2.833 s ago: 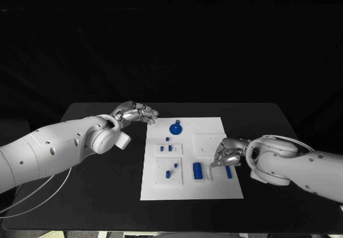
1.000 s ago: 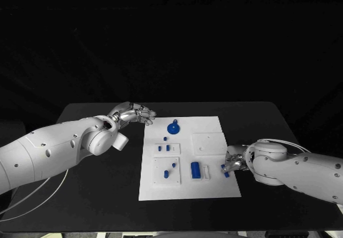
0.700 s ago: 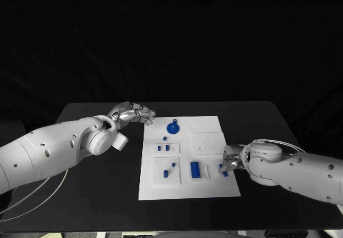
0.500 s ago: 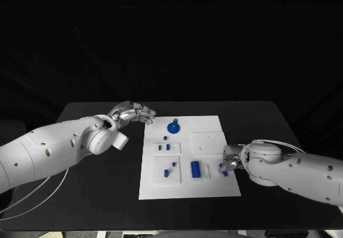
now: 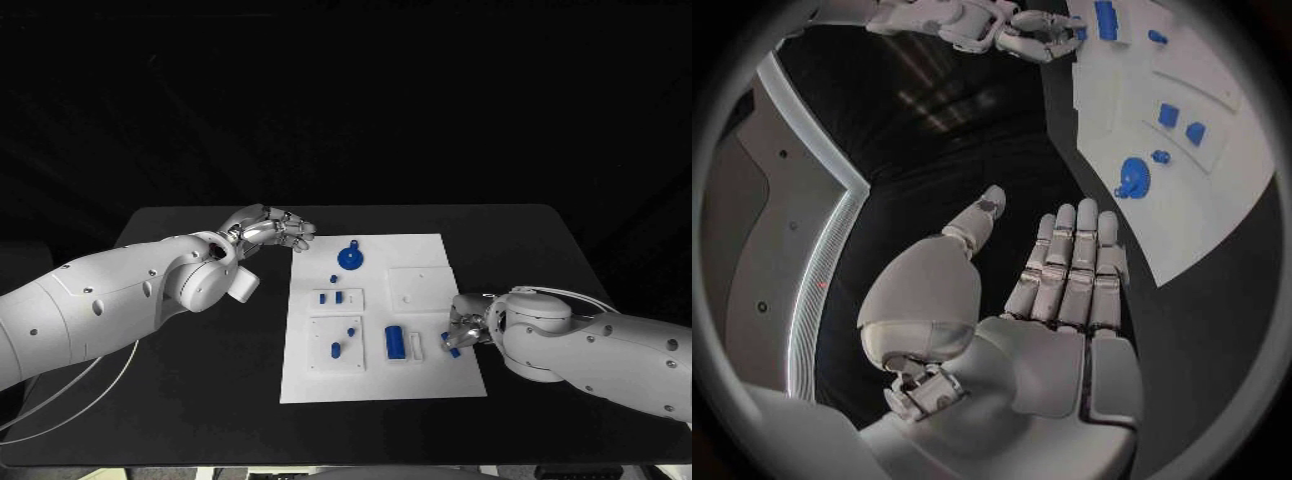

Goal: Assemble the parts on the task board

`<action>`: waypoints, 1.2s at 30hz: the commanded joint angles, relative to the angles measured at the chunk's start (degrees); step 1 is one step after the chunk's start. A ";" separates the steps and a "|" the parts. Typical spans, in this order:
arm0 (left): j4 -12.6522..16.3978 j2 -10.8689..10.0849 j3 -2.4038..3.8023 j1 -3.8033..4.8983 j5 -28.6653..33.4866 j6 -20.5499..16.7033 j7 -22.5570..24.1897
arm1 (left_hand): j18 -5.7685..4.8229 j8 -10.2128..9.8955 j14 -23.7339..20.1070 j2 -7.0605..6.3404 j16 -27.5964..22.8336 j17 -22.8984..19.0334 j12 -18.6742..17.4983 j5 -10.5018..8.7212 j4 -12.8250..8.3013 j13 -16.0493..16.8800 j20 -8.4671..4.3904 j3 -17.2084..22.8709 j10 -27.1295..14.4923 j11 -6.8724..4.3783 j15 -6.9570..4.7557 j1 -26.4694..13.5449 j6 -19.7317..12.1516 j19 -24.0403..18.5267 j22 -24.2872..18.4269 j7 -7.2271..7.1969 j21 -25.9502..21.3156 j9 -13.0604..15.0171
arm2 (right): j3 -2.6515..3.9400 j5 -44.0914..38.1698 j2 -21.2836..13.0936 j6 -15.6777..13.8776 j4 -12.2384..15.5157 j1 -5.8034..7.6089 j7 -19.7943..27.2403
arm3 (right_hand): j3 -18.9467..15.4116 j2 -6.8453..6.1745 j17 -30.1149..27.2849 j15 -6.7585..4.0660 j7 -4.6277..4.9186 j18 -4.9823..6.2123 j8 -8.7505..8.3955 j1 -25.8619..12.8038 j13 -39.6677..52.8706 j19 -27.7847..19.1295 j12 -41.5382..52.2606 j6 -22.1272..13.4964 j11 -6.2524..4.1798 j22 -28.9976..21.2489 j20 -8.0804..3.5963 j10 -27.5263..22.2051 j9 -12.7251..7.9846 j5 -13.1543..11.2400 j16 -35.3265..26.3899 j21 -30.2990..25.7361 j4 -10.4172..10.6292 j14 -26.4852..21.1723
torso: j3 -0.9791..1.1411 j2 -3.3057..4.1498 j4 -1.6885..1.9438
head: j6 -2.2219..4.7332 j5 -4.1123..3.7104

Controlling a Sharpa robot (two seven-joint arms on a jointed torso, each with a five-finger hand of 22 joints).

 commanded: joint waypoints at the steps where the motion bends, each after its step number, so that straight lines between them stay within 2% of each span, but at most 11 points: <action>1: 0.13 0.08 0.03 0.03 0.29 0.62 0.50 | 0.67 0.16 0.42 0.38 -0.26 0.06 0.37 0.13 0.17 -0.08 0.00 0.13 0.14 0.22 -0.17 -0.28 -0.26 0.25 0.53 -0.09 -0.30 -0.09 | -0.63 6.04 -0.31 -1.65 1.35 -0.95 1.67 | 0.05 0.50 -0.09 -0.31 0.02 1.77 -0.42 -0.19 -0.04 0.07 0.27 0.18 -0.29 -0.09 0.09 0.17 -16.09 -0.09 0.21 -0.12 -0.26 0.02 | 0.01 0.01 -0.04 | 0.00 0.06; 8: 0.07 0.08 0.03 0.02 0.29 0.59 0.50 | 0.67 0.16 0.43 0.40 -0.27 0.08 0.38 0.13 0.16 -0.08 0.00 0.14 0.14 0.22 -0.17 -0.27 -0.26 0.25 0.54 -0.09 -0.31 -0.09 | -0.22 13.68 -0.97 -6.60 3.31 -0.08 2.55 | 0.06 0.52 -0.11 -0.35 -0.05 1.77 -0.36 -0.78 -0.07 0.20 0.31 0.44 -0.36 -0.13 0.15 0.30 -16.07 -0.09 0.23 -0.09 -0.03 0.05 | 0.01 0.02 0.00 | 0.00 0.17; 13: 0.07 0.13 0.03 0.02 0.29 0.65 0.50 | 0.67 0.16 0.43 0.40 -0.29 0.09 0.38 0.13 0.15 -0.08 0.00 0.15 0.14 0.22 -0.17 -0.25 -0.26 0.26 0.56 -0.09 -0.32 -0.10 | -0.07 17.06 -1.46 -8.29 4.34 0.84 2.50 | 0.07 0.46 -0.13 -0.42 -0.11 1.77 -0.36 -1.09 -0.08 0.29 0.33 0.55 -0.42 -0.17 0.15 0.36 -16.07 -0.09 0.23 -0.08 0.08 0.06 | -0.05 -0.01 -0.04 | -0.02 -0.01; 16: 0.10 0.17 0.03 0.02 0.29 0.67 0.48 | 0.67 0.17 0.43 0.40 -0.29 0.10 0.39 0.13 0.13 -0.08 0.00 0.16 0.15 0.22 -0.17 -0.24 -0.26 0.26 0.56 -0.09 -0.33 -0.10 | -0.06 19.65 -1.53 -8.49 4.50 1.06 2.37 | 0.06 0.40 -0.14 -0.45 -0.13 1.77 -0.36 -1.22 -0.08 0.33 0.34 0.59 -0.44 -0.19 0.14 0.37 -16.07 -0.09 0.23 -0.07 0.09 0.07 | -0.09 -0.02 0.00 | -0.01 -0.05; 23: 0.12 0.04 0.03 0.02 0.29 0.59 0.44 | 0.67 0.18 0.43 0.38 -0.31 0.13 0.39 0.13 0.11 -0.09 0.00 0.16 0.14 0.22 -0.17 -0.22 -0.27 0.26 0.58 -0.09 -0.34 -0.11 | -0.07 22.38 -1.10 -7.11 4.44 1.07 1.69 | -0.02 0.22 -0.18 -0.53 -0.15 1.77 -0.45 -1.65 -0.11 0.37 0.30 0.58 -0.47 -0.25 0.10 0.33 -16.11 -0.08 0.20 -0.11 0.15 0.05 | -0.02 0.03 0.05 | 0.01 0.04; 30: 0.21 0.05 0.03 0.03 0.29 0.64 0.43 | 0.67 0.18 0.44 0.36 -0.33 0.15 0.40 0.13 0.09 -0.10 0.00 0.16 0.14 0.22 -0.17 -0.21 -0.27 0.27 0.60 -0.09 -0.36 -0.11 | -0.08 22.83 -0.22 -6.05 3.76 1.07 1.23 | -0.06 0.17 -0.20 -0.54 -0.14 1.77 -0.51 -1.84 -0.12 0.36 0.28 0.54 -0.46 -0.28 0.08 0.28 -16.14 -0.07 0.18 -0.14 0.15 0.03 | -0.06 -0.01 -0.01 | -0.04 0.10; 36: 0.21 -0.01 0.02 0.03 0.29 0.61 0.40 | 0.67 0.19 0.44 0.35 -0.34 0.16 0.40 0.13 0.08 -0.10 0.00 0.16 0.14 0.22 -0.17 -0.21 -0.27 0.27 0.61 -0.09 -0.36 -0.11 | -0.09 22.44 0.57 -6.30 3.12 1.07 1.30 | -0.08 0.17 -0.21 -0.55 -0.14 1.77 -0.52 -1.90 -0.12 0.35 0.27 0.53 -0.46 -0.29 0.07 0.27 -16.14 -0.08 0.18 -0.15 0.15 0.03 | -0.01 0.05 0.02 | 0.00 0.18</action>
